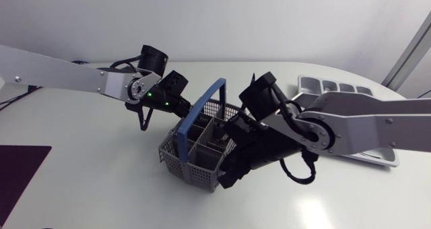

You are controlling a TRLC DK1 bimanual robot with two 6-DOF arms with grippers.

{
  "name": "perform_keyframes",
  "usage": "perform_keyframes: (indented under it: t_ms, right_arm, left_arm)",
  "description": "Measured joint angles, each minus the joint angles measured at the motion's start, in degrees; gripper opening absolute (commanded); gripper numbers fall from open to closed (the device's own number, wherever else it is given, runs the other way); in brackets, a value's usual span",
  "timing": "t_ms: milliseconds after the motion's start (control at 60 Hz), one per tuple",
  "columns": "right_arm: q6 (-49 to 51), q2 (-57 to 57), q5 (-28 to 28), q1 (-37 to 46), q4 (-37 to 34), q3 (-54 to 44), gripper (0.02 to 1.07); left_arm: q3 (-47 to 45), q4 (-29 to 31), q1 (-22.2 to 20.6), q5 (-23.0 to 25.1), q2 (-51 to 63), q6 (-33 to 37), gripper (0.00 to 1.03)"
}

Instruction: Sort the cutlery from the basket into the organizer compartments.

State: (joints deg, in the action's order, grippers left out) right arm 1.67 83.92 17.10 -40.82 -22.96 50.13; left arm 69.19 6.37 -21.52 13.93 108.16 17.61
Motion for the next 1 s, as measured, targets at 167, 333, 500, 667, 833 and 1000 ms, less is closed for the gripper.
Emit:
perform_keyframes:
  t_ms: [167,333,500,667,833,1000]
  right_arm:
    - [0.1,-6.8,1.6,7.8,-1.2,-0.9,0.08]
    - [1.3,-8.9,5.1,20.9,-0.7,-0.9,0.08]
    - [1.1,-1.6,7.0,29.5,1.2,1.4,0.08]
    - [-2.9,7.7,11.3,33.5,3.6,7.8,0.08]
    - [-8.9,15.6,14.8,34.4,5.2,14.5,0.08]
    - [-15.1,23.1,19.7,34.2,5.2,20.5,0.08]
  left_arm:
    - [-0.8,3.4,2.5,2.1,-2.9,0.9,0.04]
    - [-5.6,7.3,7.2,3.2,-14.2,5.4,0.03]
    - [-13.1,13.9,7.5,7.1,-28.2,12.1,0.03]
    - [-20.6,22.2,6.3,11.0,-38.7,20.7,0.03]
    - [-29.0,22.8,2.6,12.5,-43.6,28.5,0.03]
    - [-38.7,12.2,0.1,12.7,-45.7,32.8,0.03]
